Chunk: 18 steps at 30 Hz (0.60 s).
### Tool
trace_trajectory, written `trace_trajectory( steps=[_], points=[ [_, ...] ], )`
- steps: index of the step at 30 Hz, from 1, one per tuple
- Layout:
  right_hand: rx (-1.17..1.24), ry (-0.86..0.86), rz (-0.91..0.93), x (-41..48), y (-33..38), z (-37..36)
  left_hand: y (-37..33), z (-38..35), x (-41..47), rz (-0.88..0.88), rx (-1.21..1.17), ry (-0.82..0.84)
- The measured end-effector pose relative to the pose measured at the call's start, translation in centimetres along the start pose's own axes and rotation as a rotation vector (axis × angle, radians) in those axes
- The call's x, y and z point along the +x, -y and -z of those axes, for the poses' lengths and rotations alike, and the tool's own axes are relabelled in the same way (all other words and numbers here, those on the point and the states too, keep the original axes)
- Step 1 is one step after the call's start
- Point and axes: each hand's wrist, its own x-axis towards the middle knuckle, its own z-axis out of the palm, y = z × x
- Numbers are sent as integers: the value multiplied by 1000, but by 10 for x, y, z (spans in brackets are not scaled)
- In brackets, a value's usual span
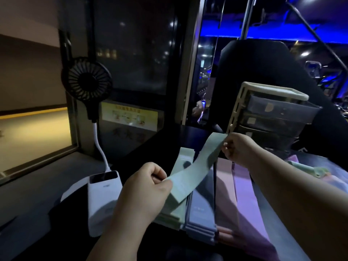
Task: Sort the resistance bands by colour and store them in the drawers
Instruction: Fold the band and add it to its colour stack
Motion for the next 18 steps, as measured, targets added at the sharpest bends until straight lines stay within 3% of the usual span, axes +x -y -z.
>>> trace_trajectory(
  steps=[8, 18],
  points=[
    [-337, -95, 107, 17, -11, -42, 8, 11, 0, -27, 82, 37],
    [-648, 24, 215, 31, -36, -70, 19, 13, 0, -12, 234, 102]
  ],
)
